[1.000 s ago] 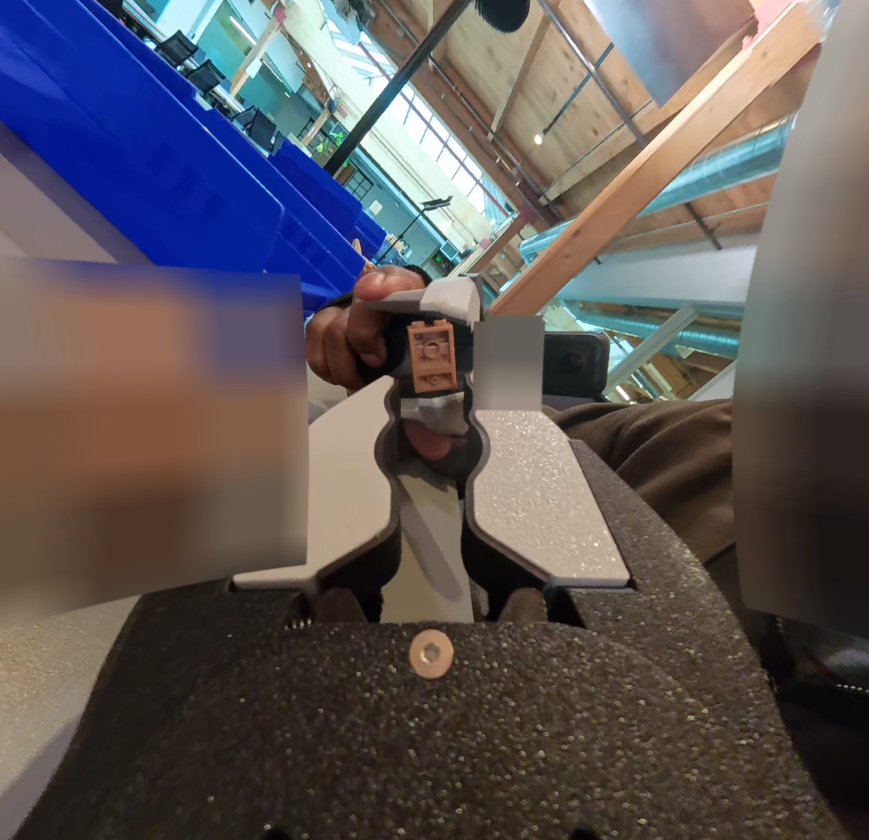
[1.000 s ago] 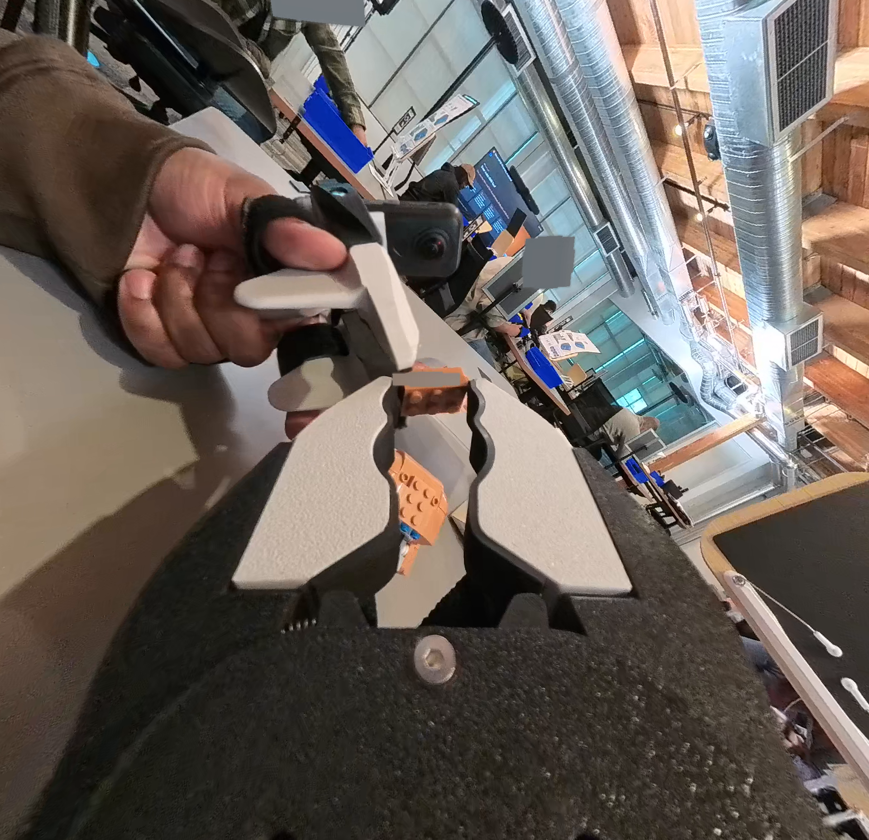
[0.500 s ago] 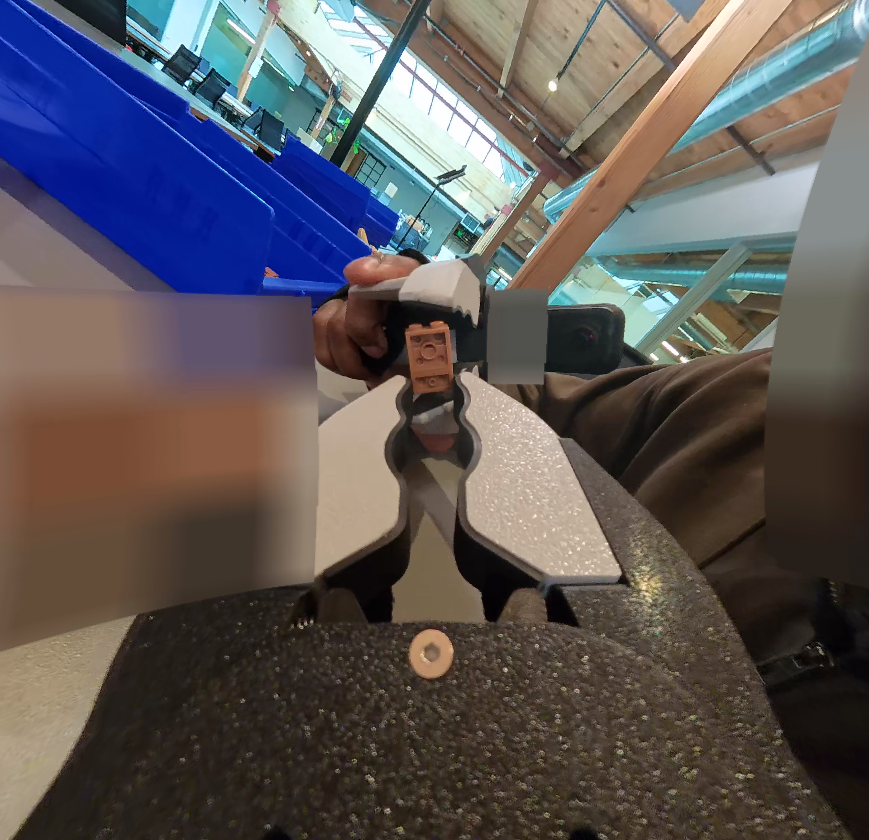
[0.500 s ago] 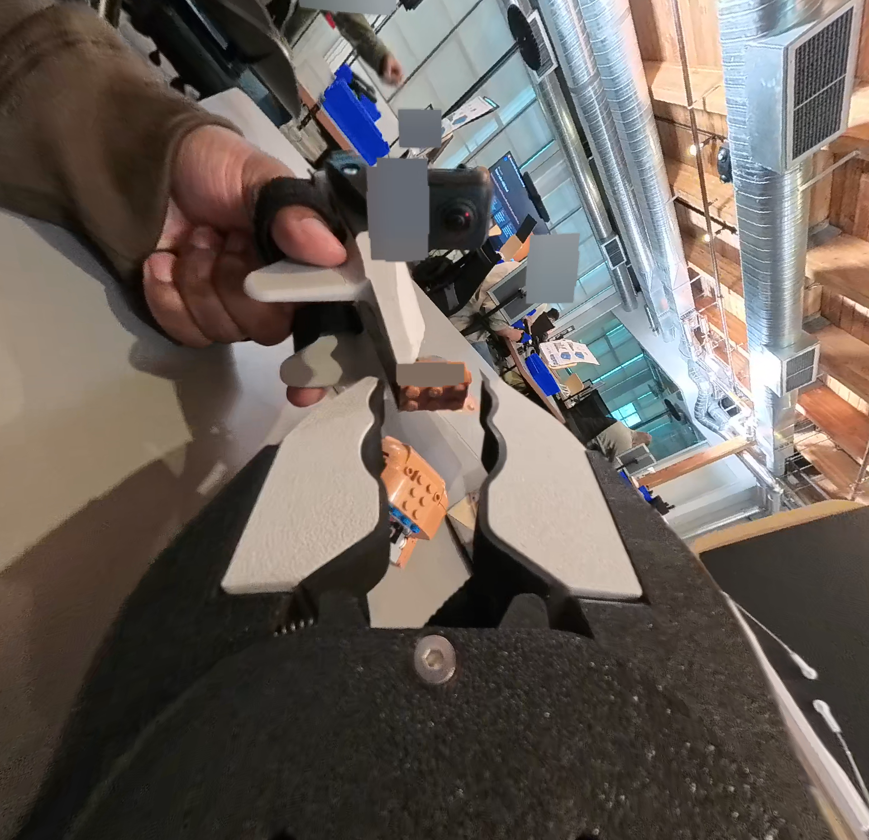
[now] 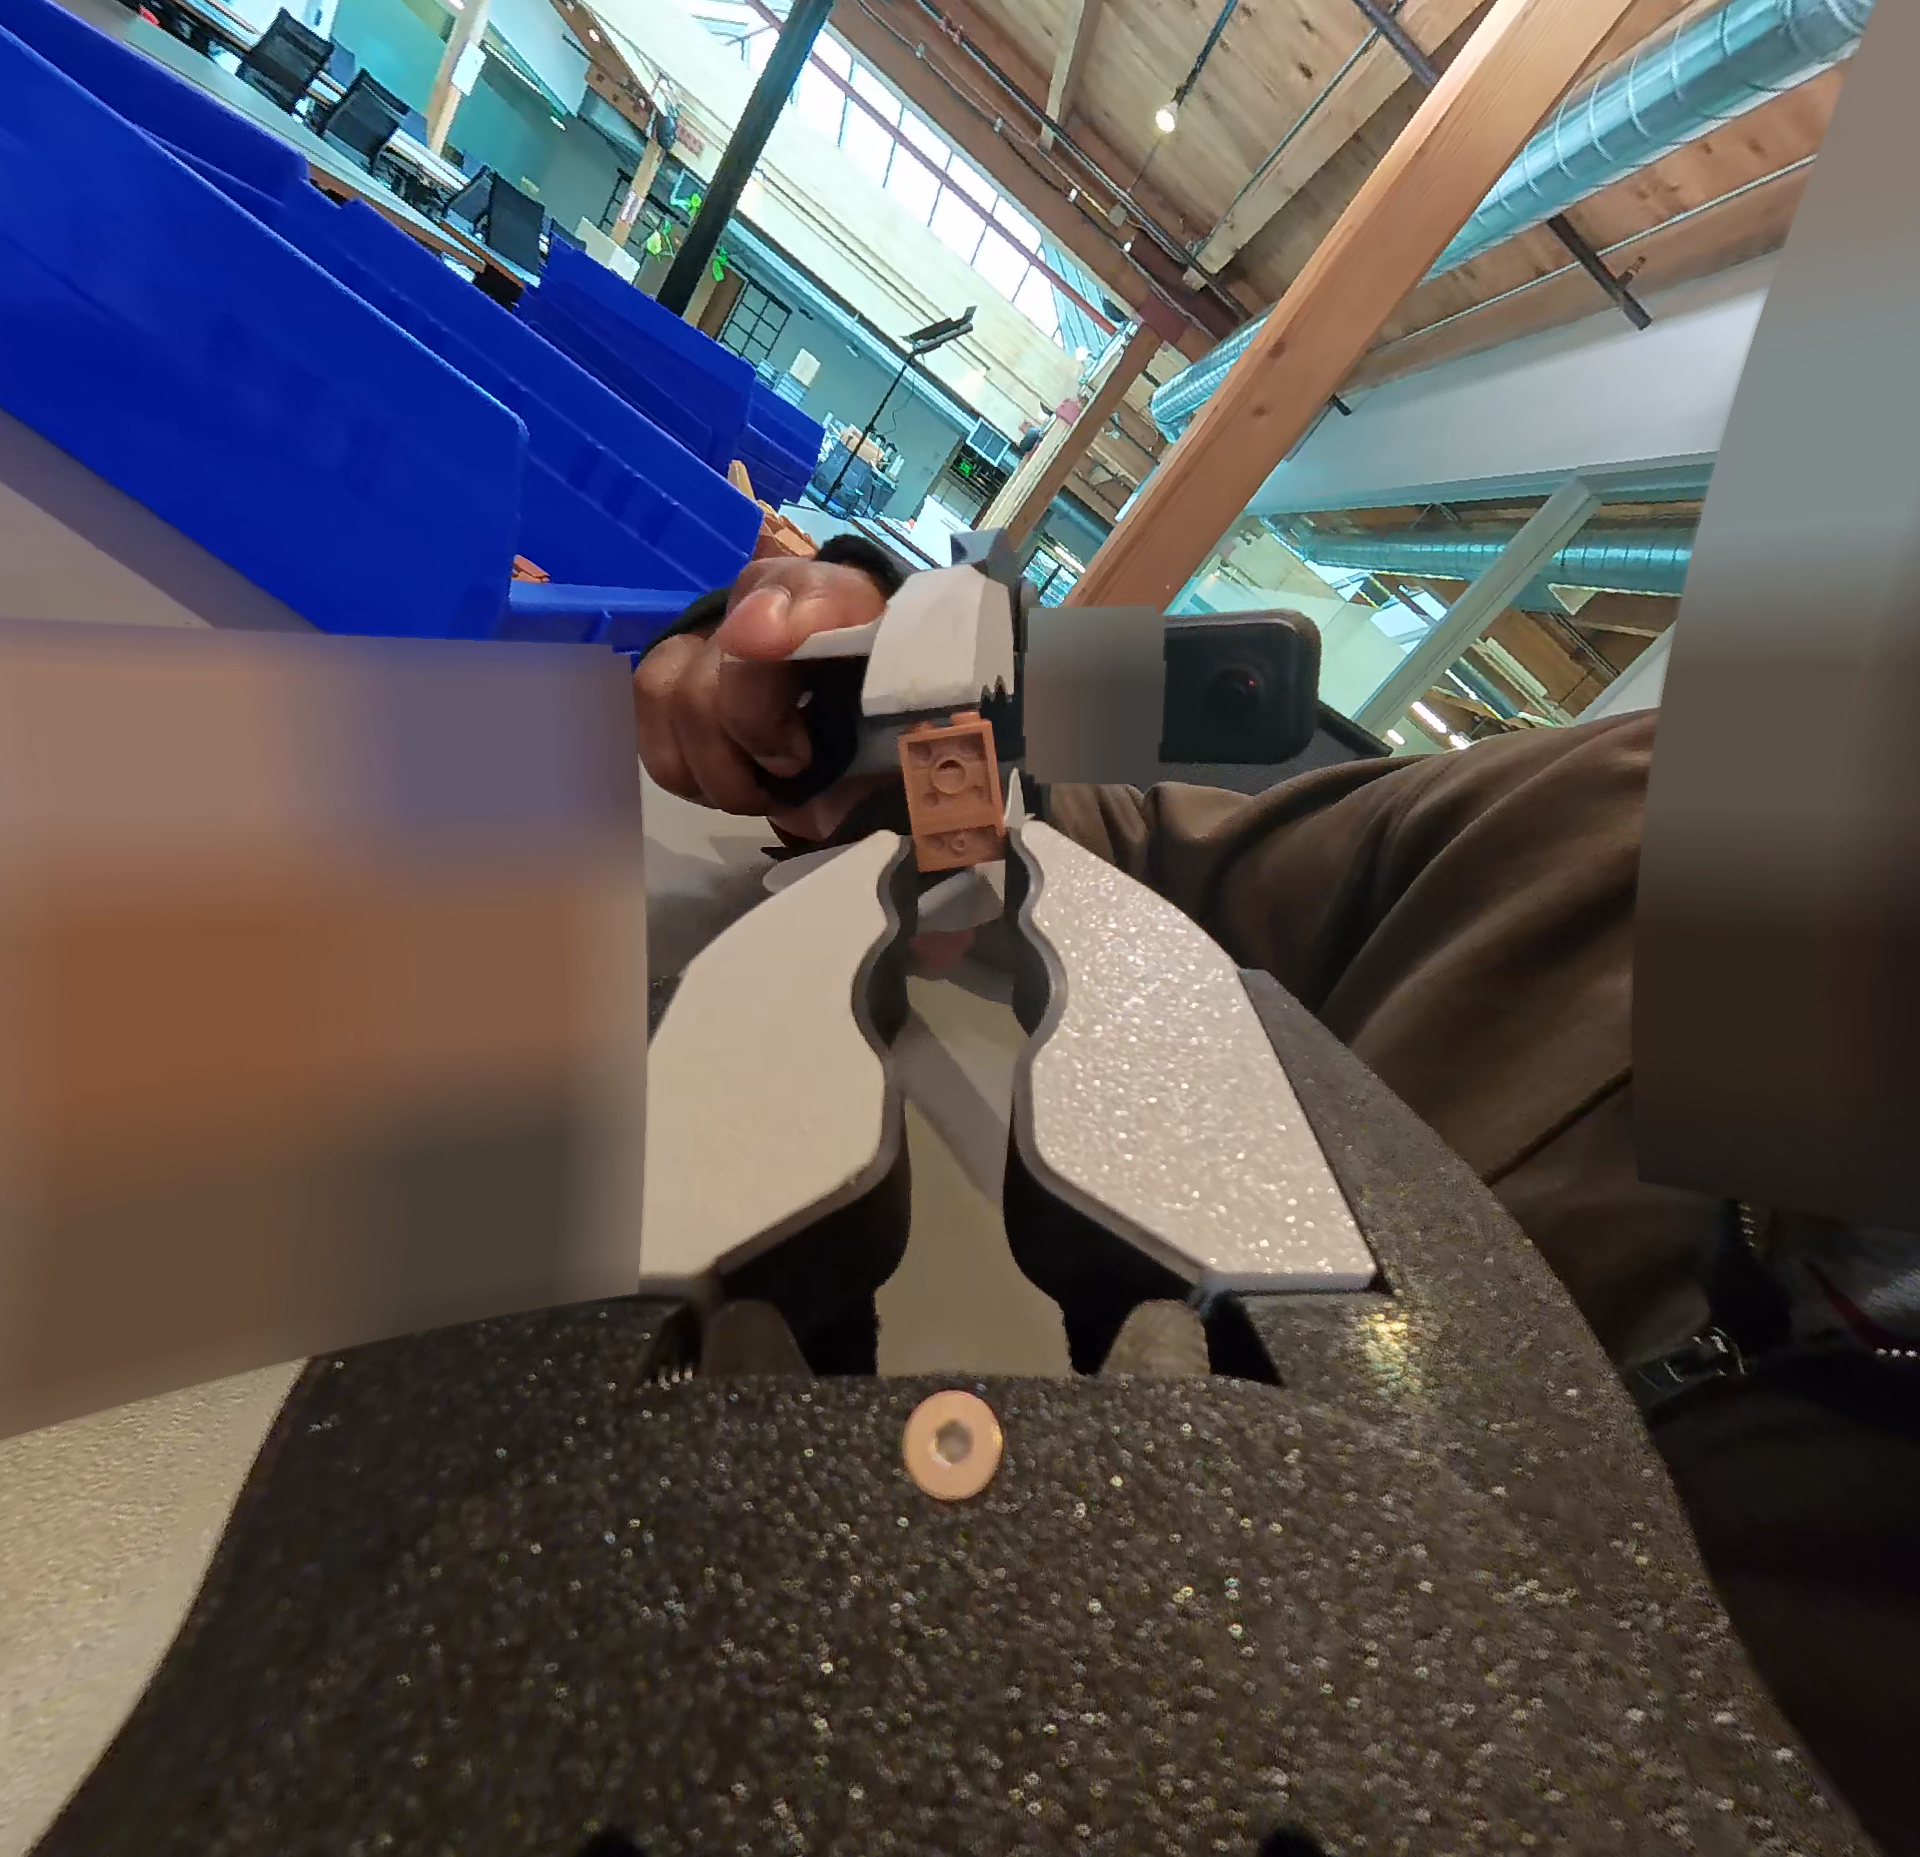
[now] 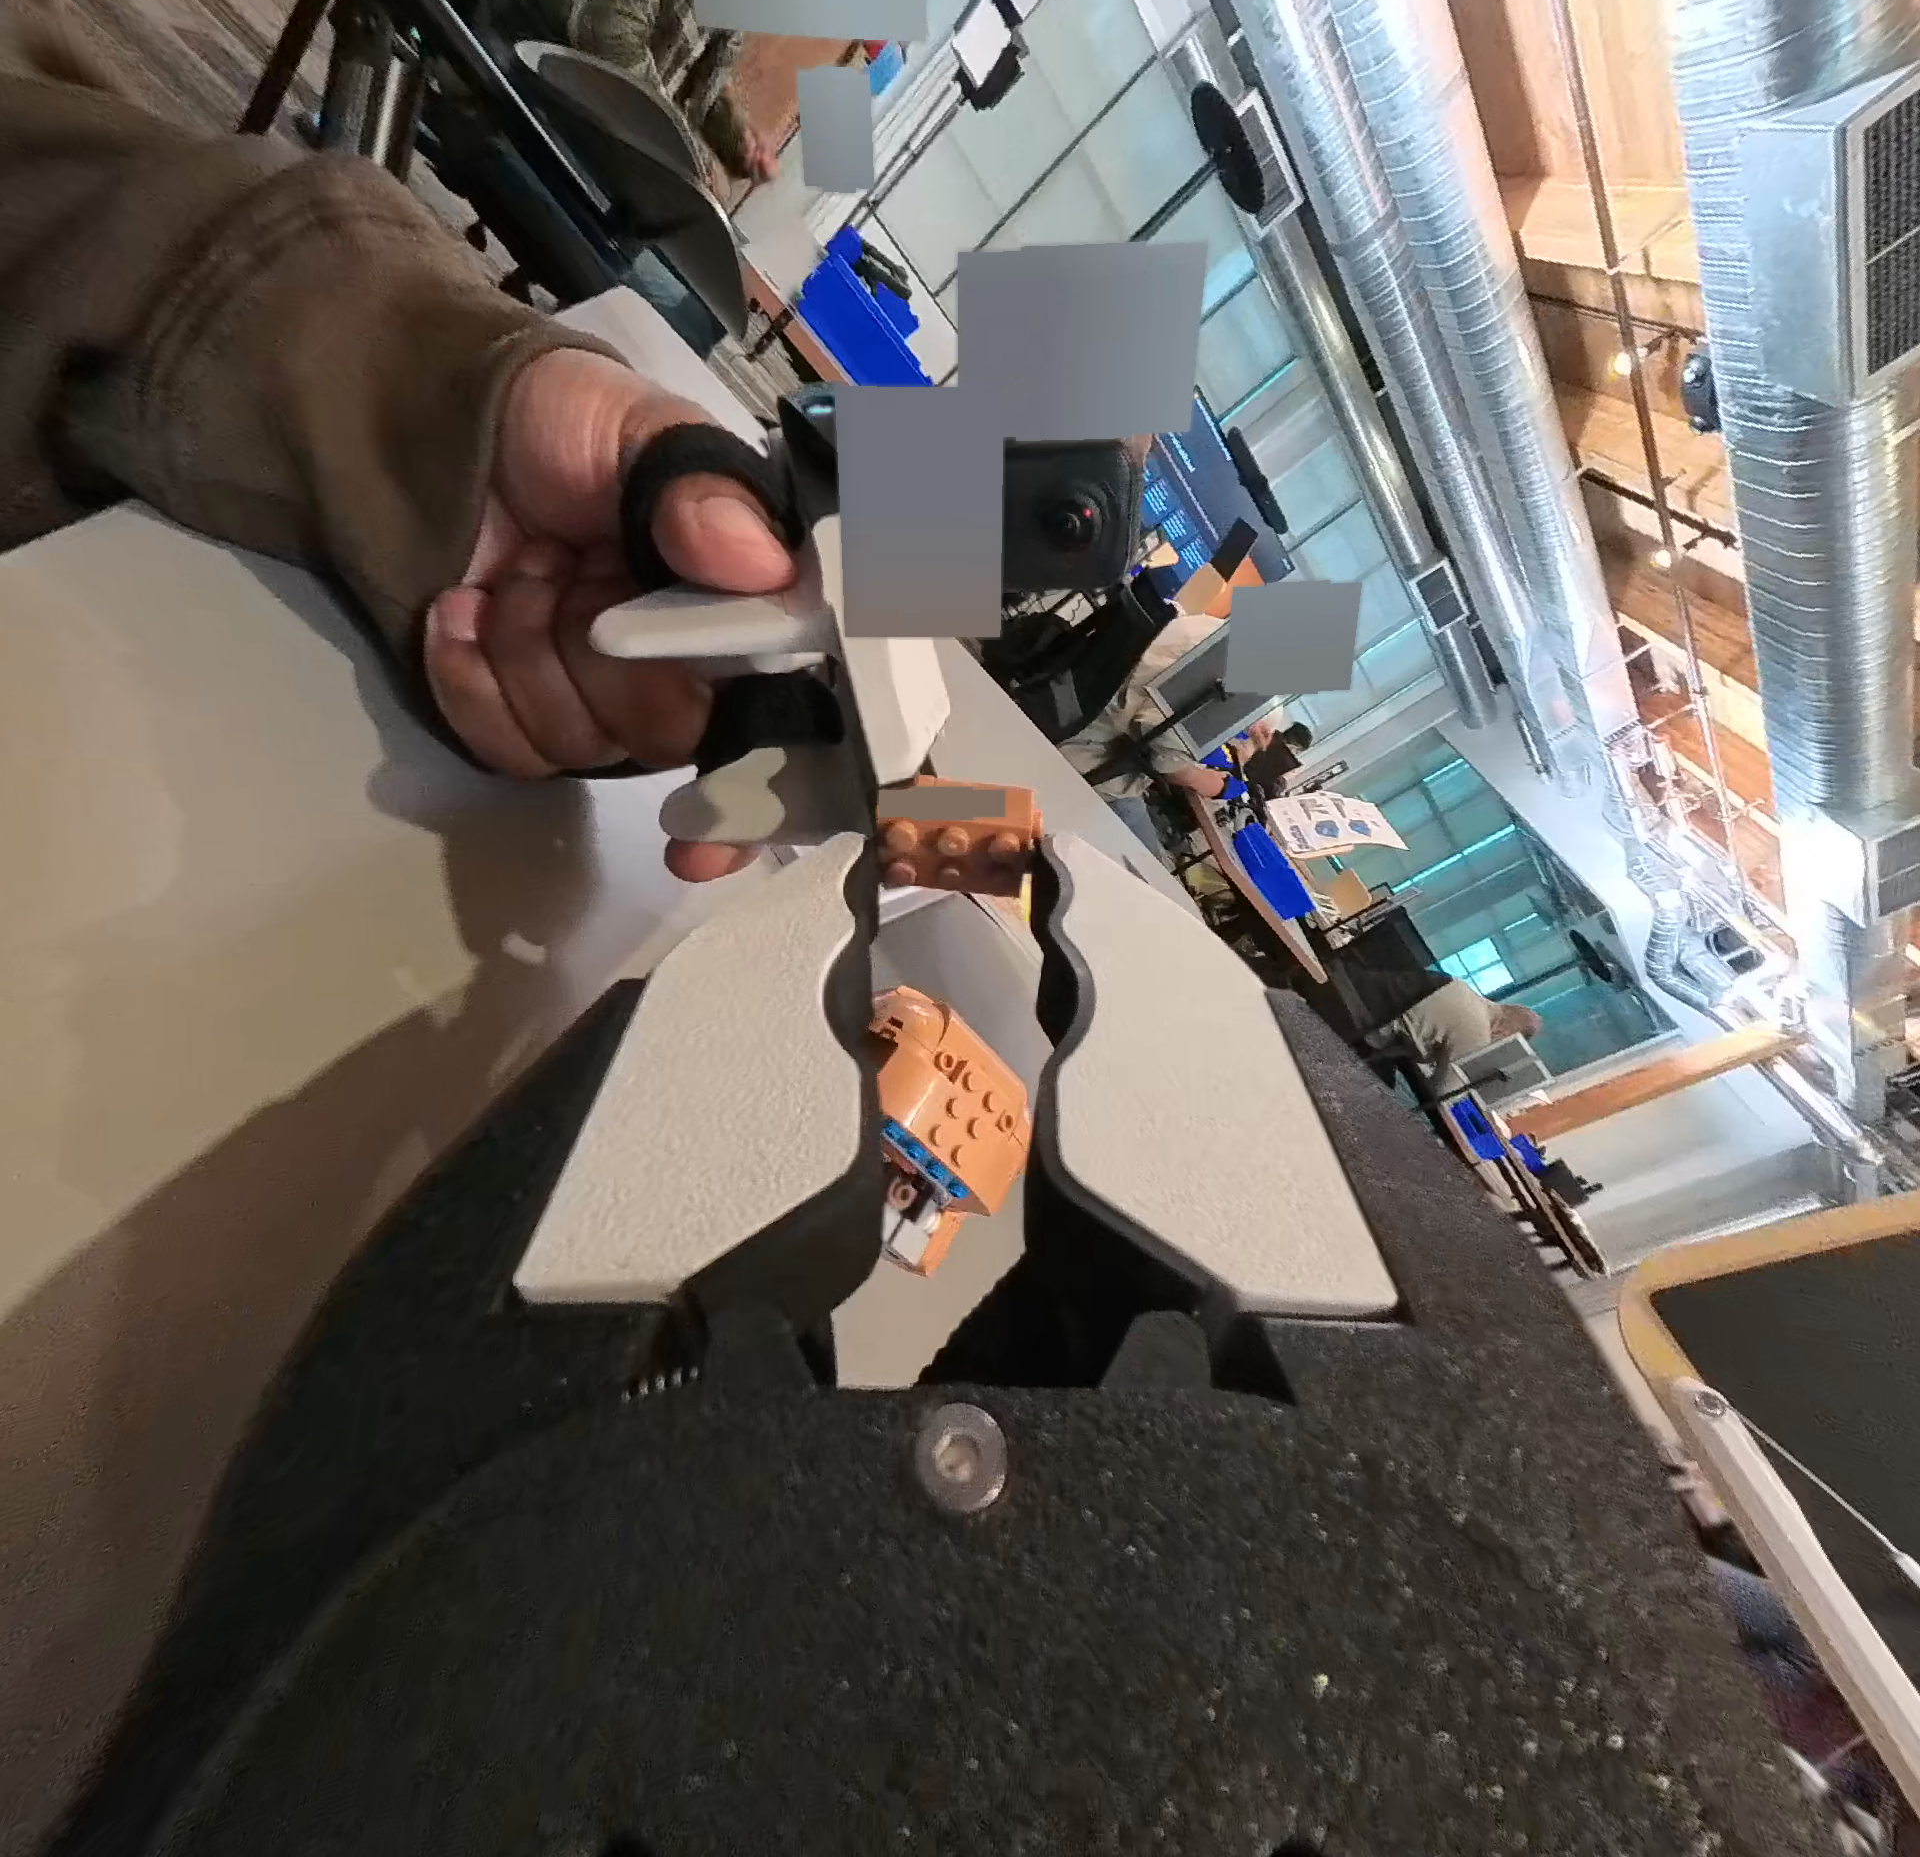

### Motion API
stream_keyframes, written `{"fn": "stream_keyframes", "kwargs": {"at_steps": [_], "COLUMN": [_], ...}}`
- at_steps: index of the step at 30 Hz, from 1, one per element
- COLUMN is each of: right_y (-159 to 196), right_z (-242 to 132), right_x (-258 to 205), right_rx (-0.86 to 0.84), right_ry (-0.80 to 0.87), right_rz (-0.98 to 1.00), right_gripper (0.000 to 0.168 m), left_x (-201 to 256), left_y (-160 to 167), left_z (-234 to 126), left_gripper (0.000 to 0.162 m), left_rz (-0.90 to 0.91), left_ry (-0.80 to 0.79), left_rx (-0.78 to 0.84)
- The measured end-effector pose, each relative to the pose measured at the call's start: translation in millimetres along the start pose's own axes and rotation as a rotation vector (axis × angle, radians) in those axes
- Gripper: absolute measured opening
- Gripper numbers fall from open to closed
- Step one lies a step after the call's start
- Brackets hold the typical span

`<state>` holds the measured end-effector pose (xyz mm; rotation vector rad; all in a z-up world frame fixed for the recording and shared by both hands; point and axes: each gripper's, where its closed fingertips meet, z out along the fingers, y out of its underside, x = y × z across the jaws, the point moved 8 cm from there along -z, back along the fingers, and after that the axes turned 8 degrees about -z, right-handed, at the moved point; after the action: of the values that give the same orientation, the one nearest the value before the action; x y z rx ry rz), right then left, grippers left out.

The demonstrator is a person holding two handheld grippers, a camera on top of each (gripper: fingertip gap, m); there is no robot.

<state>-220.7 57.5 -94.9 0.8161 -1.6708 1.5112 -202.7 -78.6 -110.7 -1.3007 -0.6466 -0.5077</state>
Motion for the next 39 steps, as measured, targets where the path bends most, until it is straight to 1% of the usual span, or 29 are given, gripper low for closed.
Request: {"fn": "stream_keyframes", "kwargs": {"at_steps": [9,17,19,21,23,25,27,28,29,32,39], "right_y": [-1,-4,-2,-2,-5,-8,-8,-8,-8,-8,-12], "right_z": [-1,-2,-1,0,2,3,4,3,3,0,-4], "right_x": [0,2,1,-1,-3,-6,-6,-5,-5,-4,1], "right_rx": [0.031,0.115,0.084,0.026,-0.015,-0.043,-0.071,-0.079,-0.08,-0.068,0.041], "right_ry": [-0.008,-0.038,-0.016,0.014,0.033,0.047,0.07,0.074,0.066,0.032,-0.042], "right_rz": [0.016,0.127,0.09,0.007,-0.077,-0.136,-0.184,-0.199,-0.201,-0.172,-0.021], "right_gripper": [0.027,0.027,0.027,0.028,0.037,0.042,0.039,0.032,0.03,0.028,0.028], "left_x": [1,4,3,1,0,-1,-1,-1,-1,-1,3], "left_y": [0,1,1,0,0,0,0,0,0,1,3], "left_z": [0,1,0,-1,-1,-1,-1,0,0,1,2], "left_gripper": [0.016,0.016,0.015,0.015,0.015,0.015,0.016,0.016,0.016,0.016,0.015], "left_rz": [-0.01,-0.046,-0.039,-0.019,-0.011,0.006,0.018,0.02,0.023,0.036,0.017], "left_ry": [0.023,0.112,0.079,0.033,0.011,-0.026,-0.04,-0.046,-0.049,-0.06,0.031], "left_rx": [-0.005,-0.013,-0.004,0.003,0.009,0.007,0.0,-0.002,-0.003,-0.02,-0.046]}}
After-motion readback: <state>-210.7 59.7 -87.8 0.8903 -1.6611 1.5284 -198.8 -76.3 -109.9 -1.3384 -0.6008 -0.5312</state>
